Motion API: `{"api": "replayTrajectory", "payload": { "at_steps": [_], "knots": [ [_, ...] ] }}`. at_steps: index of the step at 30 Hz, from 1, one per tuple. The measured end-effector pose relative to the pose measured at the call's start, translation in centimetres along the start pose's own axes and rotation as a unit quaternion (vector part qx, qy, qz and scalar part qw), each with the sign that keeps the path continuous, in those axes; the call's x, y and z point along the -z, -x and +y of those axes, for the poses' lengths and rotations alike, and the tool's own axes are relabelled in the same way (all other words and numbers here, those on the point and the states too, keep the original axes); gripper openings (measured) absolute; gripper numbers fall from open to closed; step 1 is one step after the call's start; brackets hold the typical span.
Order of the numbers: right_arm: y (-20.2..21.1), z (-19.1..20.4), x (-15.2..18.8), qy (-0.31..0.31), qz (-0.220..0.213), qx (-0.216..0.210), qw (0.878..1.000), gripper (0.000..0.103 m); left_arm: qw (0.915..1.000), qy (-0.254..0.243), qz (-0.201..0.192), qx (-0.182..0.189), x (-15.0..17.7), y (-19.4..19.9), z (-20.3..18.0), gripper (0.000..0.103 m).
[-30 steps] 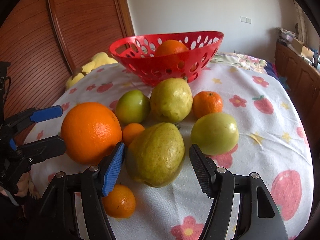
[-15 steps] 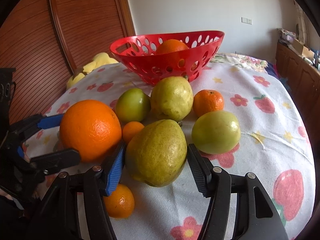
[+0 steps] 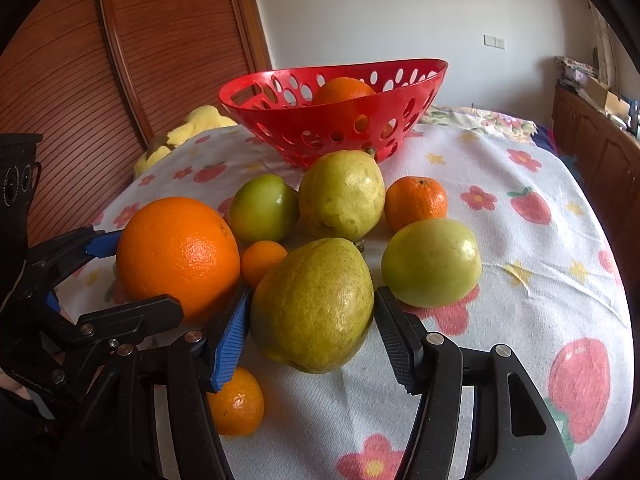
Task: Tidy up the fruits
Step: 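Close left tool on the large orange while right tool closes on the pear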
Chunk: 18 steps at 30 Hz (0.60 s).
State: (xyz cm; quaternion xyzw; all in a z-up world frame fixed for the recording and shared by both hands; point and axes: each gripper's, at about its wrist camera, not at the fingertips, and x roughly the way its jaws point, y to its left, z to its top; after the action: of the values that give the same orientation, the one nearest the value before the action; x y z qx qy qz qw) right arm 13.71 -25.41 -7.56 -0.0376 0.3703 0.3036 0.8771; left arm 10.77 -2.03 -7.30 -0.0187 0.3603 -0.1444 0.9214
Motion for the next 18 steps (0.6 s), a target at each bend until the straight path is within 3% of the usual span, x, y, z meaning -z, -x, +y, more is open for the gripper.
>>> {"api": "replayTrajectory", "payload": {
  "at_steps": [11, 14, 18],
  "knots": [
    [0.0, 0.0, 0.1, 0.005, -0.001, 0.005, 1.000, 0.063, 0.9998, -0.014, 0.015, 0.007, 0.0, -1.1, -0.3, 0.094],
    [0.0, 0.1, 0.1, 0.004, -0.001, 0.004, 1.000, 0.063, 0.9997, -0.022, 0.014, 0.004, 0.0, -1.0, -0.6, 0.086],
    [0.0, 0.1, 0.1, 0.004, -0.001, 0.004, 1.000, 0.063, 0.9995, -0.031, 0.010, 0.000, 0.2, -0.9, -0.8, 0.085]
  ]
}}
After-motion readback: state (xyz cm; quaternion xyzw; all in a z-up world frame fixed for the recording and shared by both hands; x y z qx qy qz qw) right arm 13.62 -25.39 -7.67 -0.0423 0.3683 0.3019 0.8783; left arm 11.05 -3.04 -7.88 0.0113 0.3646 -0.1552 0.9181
